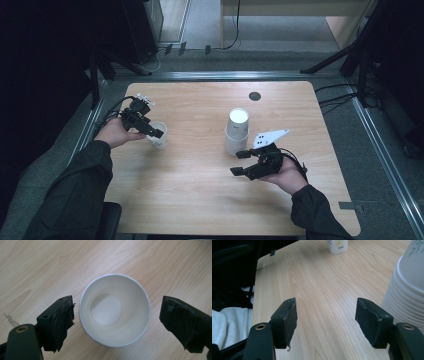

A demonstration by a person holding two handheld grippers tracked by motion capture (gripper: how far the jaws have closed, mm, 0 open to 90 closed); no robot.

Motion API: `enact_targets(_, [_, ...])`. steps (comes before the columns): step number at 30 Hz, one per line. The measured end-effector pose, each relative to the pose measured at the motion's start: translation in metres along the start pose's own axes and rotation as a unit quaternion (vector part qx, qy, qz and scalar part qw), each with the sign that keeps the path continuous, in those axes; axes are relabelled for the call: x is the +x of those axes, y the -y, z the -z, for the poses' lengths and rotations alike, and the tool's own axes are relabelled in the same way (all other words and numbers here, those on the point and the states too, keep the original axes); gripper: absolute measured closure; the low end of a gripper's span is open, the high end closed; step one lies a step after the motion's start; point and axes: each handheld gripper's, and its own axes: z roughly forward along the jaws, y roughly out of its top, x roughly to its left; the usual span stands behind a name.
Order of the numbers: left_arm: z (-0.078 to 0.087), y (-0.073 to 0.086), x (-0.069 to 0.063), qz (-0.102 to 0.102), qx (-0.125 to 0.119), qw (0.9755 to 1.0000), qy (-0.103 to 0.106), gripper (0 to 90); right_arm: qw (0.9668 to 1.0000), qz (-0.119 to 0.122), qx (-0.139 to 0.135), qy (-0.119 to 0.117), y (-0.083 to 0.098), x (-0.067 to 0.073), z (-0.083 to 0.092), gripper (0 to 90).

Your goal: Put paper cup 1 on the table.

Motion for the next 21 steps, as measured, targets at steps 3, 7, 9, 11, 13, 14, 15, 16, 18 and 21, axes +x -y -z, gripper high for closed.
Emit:
enact_targets(3, [0.010,0.001,0.000,0.010,-0.021,0.9997,0.004,13.4,1.0000,0.001,0.001,0.000,0.000,0.000,0.000,34.4])
enact_targets(7, [0.021,0.001,-0.006,0.005,-0.038,0.9991,0.017,14.7,1.0000,-0.001,0.001,0.001,0.000,0.000,0.000,34.6])
enact_targets(9, [0.024,0.000,-0.011,0.000,-0.046,0.9988,0.018,14.8,1.0000,-0.001,0.000,0.000,0.000,0.000,0.000,34.7])
enact_targets(11, [0.027,-0.002,-0.017,-0.009,-0.057,0.9982,0.015,16.5,1.0000,0.001,0.001,0.001,0.000,0.000,0.001,34.7])
enact_targets(13, [0.030,-0.004,-0.023,-0.010,-0.065,0.9976,0.022,21.7,1.0000,0.001,-0.001,0.004,0.000,-0.001,0.003,34.8])
enact_targets(14, [0.030,-0.005,-0.025,-0.009,-0.070,0.9970,0.031,22.0,1.0000,-0.001,0.000,0.003,0.000,-0.001,0.003,35.3])
enact_targets(15, [0.031,-0.006,-0.027,-0.009,-0.072,0.9967,0.036,22.0,1.0000,-0.001,0.000,0.001,0.000,-0.001,0.004,35.8])
enact_targets(16, [0.031,-0.007,-0.031,-0.012,-0.073,0.9965,0.038,22.1,1.0000,0.000,0.000,0.003,0.000,-0.002,0.004,35.8])
enact_targets(18, [0.031,-0.009,-0.037,-0.020,-0.079,0.9957,0.045,22.9,1.0000,0.000,-0.002,0.002,0.000,-0.002,0.006,36.0])
enact_targets(21, [0.029,-0.010,-0.047,-0.030,-0.088,0.9948,0.043,23.6,1.0000,0.002,-0.004,0.004,0.001,-0.002,0.007,36.4])
